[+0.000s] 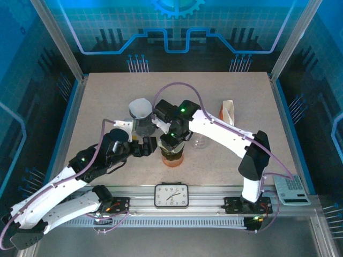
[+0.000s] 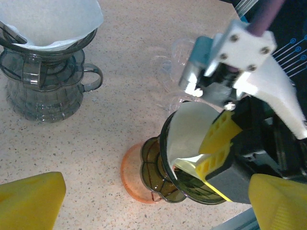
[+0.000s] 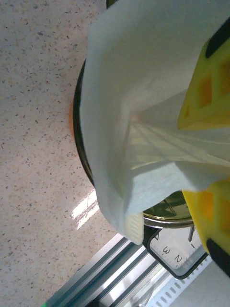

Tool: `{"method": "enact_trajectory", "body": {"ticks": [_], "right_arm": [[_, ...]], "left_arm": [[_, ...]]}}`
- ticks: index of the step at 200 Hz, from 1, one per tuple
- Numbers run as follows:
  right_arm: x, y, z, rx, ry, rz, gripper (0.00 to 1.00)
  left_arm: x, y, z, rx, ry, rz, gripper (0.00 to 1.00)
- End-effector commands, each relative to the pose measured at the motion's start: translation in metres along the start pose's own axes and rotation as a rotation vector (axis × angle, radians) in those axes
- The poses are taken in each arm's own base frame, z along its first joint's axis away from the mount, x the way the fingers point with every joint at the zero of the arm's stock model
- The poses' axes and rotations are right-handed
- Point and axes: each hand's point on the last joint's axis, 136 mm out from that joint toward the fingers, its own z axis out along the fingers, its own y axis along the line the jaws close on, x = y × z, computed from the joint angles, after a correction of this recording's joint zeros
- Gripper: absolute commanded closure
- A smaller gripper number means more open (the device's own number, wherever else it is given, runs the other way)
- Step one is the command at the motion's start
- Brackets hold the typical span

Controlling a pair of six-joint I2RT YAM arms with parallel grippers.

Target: Place the coffee filter in the dripper

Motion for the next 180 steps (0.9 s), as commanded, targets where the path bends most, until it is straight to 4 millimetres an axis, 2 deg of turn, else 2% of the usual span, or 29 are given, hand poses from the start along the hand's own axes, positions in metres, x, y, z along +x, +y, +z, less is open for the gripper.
{"method": "enact_trajectory", "body": {"ticks": [1, 37, 59, 102, 144, 180], "right_arm": [[-0.003, 0.010, -0.024, -0.030, -0.099, -0.010, 0.66], [-0.003, 0.012, -0.040, -0.050, -0.193, -0.004, 0.49], [0.000, 0.011, -0.052, -0.050, -0.247, 0.000, 0.43], [0.008, -0.019, -0.072, 0.025, -0.392, 0.096, 0.34], [0.023, -0.049, -0.073, 0.084, -0.424, 0.169, 0.31], [0.028, -0.064, -0.064, 0.076, -0.415, 0.209, 0.29]], "left_arm": [[0.001, 0.007, -0.003, -0.016, 0.002, -0.032, 0.01], [-0.004, 0.005, -0.003, 0.005, -0.005, -0.074, 0.08], [-0.001, 0.002, 0.004, 0.019, 0.027, -0.095, 0.11], [0.003, -0.015, 0.035, 0.031, 0.157, -0.071, 0.14], [0.004, -0.026, 0.060, 0.002, 0.271, -0.007, 0.13], [0.023, -0.029, 0.066, 0.014, 0.380, 0.007, 0.26]]}}
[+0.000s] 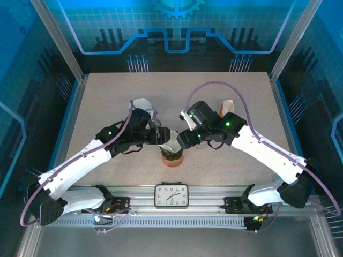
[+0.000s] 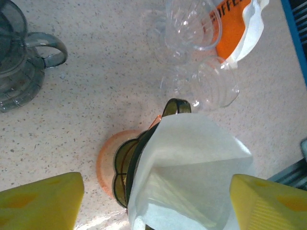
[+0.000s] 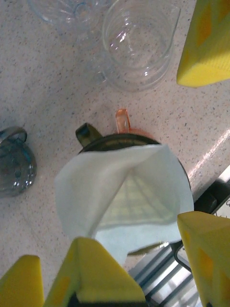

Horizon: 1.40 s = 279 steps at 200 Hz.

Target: Place the coffee filter in the dripper

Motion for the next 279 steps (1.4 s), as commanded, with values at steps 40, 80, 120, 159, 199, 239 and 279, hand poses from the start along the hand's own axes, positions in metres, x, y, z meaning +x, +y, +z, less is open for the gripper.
{"method": "enact_trajectory", "body": {"ticks": [40, 80, 120, 159, 199, 239, 279], "right_arm": [[-0.006, -0.012, 0.011, -0.013, -0.031, 0.037, 0.29], [-0.011, -0.008, 0.024, -0.035, -0.005, 0.032, 0.28], [-0.018, -0.005, 0.038, -0.044, 0.009, 0.028, 0.28], [-0.020, -0.014, 0.045, 0.012, 0.010, 0.037, 0.31], [-0.029, -0.005, 0.035, -0.026, -0.043, 0.011, 0.42], [-0.025, 0.004, 0.039, -0.047, -0.019, -0.017, 0.60], [-0.019, 0.006, 0.044, -0.030, -0.005, -0.032, 0.78]], "left_arm": [[0.034, -0.002, 0.001, 0.003, 0.193, 0.063, 0.37], [0.046, -0.001, -0.002, 0.017, 0.232, 0.068, 0.52], [0.048, 0.001, -0.001, 0.012, 0.239, 0.078, 0.59], [0.049, 0.004, 0.002, -0.002, 0.241, 0.085, 0.59], [0.051, 0.006, 0.007, -0.006, 0.248, 0.084, 0.61], [0.052, 0.008, 0.009, -0.013, 0.249, 0.084, 0.61], [0.051, 0.008, 0.011, -0.015, 0.248, 0.082, 0.61]]}}
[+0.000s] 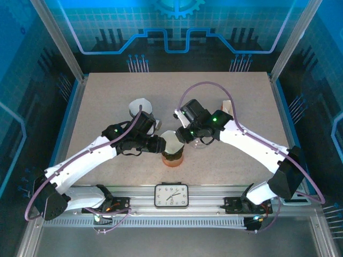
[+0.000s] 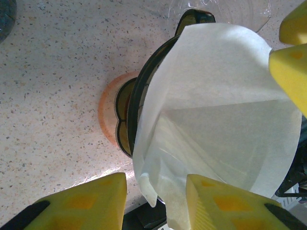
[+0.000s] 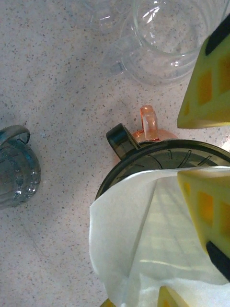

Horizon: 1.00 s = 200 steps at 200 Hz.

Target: Place the coffee filter in the dripper

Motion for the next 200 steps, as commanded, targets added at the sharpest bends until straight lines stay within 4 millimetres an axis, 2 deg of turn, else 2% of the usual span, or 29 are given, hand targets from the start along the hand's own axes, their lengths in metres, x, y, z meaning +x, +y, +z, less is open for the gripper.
{"method": "enact_trajectory", "body": {"ticks": [1, 17, 32, 73, 85, 102, 114, 145, 177, 200], "right_arm": [[-0.008, 0.006, -0.005, -0.001, -0.032, -0.018, 0.79], [-0.005, 0.006, -0.002, 0.007, -0.019, -0.025, 0.85], [-0.003, 0.005, 0.000, 0.021, -0.007, -0.032, 0.87], [-0.002, 0.003, 0.001, 0.039, 0.001, -0.039, 0.84], [-0.001, 0.003, 0.001, 0.049, 0.004, -0.042, 0.77], [-0.005, 0.002, -0.001, 0.054, -0.016, -0.040, 0.46], [-0.008, 0.006, -0.002, 0.037, -0.025, -0.039, 0.36], [-0.008, 0.016, 0.012, -0.011, 0.021, -0.037, 0.30], [0.001, 0.013, 0.032, 0.000, 0.081, -0.024, 0.29], [0.006, 0.011, 0.040, 0.010, 0.106, -0.019, 0.29]], "left_arm": [[0.004, 0.000, 0.004, -0.001, 0.018, 0.023, 0.61], [0.004, 0.001, 0.005, -0.002, 0.020, 0.022, 0.61], [0.005, 0.002, 0.006, -0.004, 0.022, 0.022, 0.61], [0.005, 0.002, 0.009, -0.004, 0.025, 0.021, 0.61], [0.005, 0.002, 0.009, -0.006, 0.026, 0.021, 0.61], [0.005, 0.002, 0.009, -0.005, 0.025, 0.023, 0.61], [0.004, 0.002, 0.009, -0.007, 0.024, 0.024, 0.60], [0.004, 0.003, 0.009, -0.009, 0.024, 0.026, 0.60], [0.004, 0.002, 0.009, -0.007, 0.024, 0.026, 0.60], [0.004, 0.002, 0.009, -0.006, 0.027, 0.027, 0.60]]}}
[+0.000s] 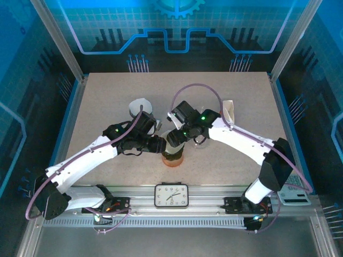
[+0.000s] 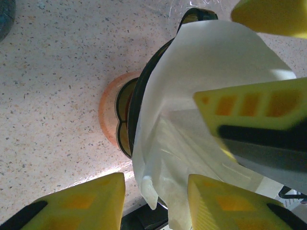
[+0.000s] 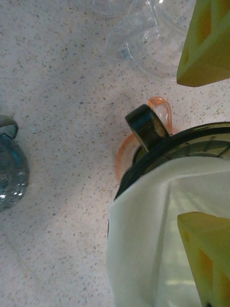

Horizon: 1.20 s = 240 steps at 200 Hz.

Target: Place the coffee filter in the dripper

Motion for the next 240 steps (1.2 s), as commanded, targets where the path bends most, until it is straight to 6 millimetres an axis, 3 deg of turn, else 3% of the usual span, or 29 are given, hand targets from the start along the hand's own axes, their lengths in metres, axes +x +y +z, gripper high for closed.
{"method": "enact_trajectory", "body": {"ticks": [1, 67, 123, 186, 240], "right_arm": [[0.003, 0.007, 0.004, -0.016, 0.021, 0.003, 0.29], [0.020, 0.006, 0.024, -0.010, 0.086, 0.005, 0.29], [0.022, 0.005, 0.026, 0.006, 0.088, -0.002, 0.29], [0.025, 0.003, 0.038, 0.020, 0.111, -0.001, 0.29], [0.030, 0.002, 0.043, 0.048, 0.129, -0.016, 0.29]], "left_arm": [[0.004, 0.001, 0.006, -0.002, 0.020, 0.026, 0.60], [0.004, 0.000, 0.008, 0.002, 0.025, 0.023, 0.60], [0.002, 0.000, 0.004, 0.006, 0.011, 0.017, 0.59], [-0.014, -0.011, -0.015, 0.102, -0.089, -0.029, 0.42], [-0.012, -0.001, -0.002, 0.076, -0.064, -0.059, 0.47]]}}
